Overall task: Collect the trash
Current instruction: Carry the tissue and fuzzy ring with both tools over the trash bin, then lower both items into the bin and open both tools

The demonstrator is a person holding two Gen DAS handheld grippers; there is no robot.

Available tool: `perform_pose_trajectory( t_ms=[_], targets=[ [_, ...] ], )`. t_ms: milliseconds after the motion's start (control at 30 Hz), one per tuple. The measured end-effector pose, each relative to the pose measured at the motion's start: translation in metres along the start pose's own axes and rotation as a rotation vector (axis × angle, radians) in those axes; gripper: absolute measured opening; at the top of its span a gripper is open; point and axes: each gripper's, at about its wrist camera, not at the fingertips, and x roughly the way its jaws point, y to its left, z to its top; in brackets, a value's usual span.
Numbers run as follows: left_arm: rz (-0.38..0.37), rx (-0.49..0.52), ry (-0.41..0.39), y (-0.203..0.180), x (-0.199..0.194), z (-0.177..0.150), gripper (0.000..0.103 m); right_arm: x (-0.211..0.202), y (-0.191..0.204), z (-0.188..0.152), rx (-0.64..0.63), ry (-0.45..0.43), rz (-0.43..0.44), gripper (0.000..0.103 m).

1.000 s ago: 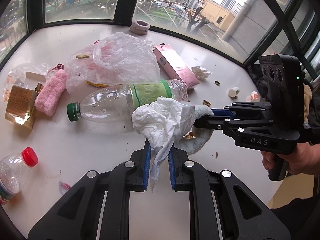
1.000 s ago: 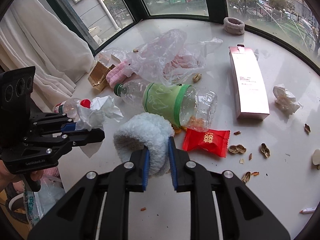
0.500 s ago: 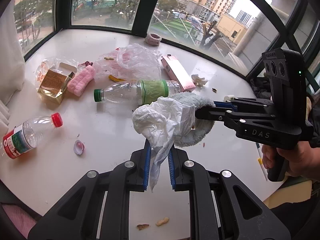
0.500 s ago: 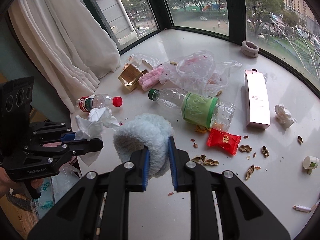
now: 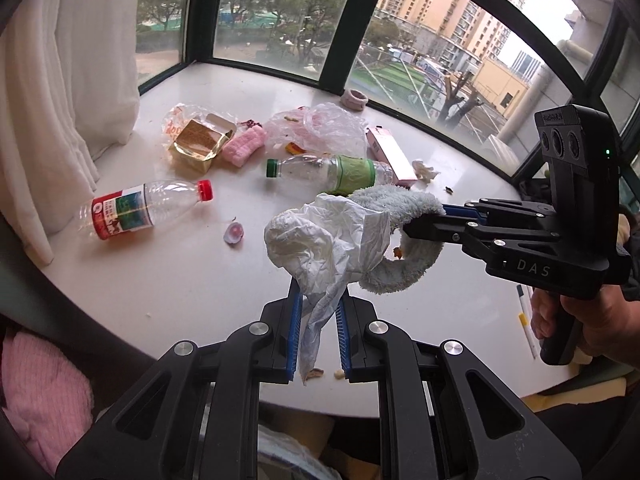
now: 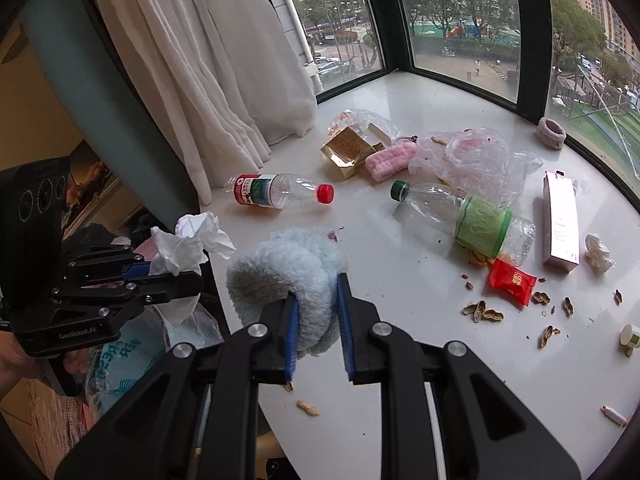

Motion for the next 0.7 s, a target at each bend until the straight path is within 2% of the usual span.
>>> perform_pose_trajectory(
  t_ms=[433, 700],
  targets=[
    [0.116, -0.118, -0.047, 0.040, -0.091, -0.082, 0.014, 0.008, 0.111, -0.014, -0.140, 0.018, 0.137, 0.018],
    [0.164, -0.179, -0.048, 0.059, -0.124, -0.132, 0.014, 0.020, 0.166, -0.035, -0.212, 0.054, 0.203, 0.018]
  ],
)
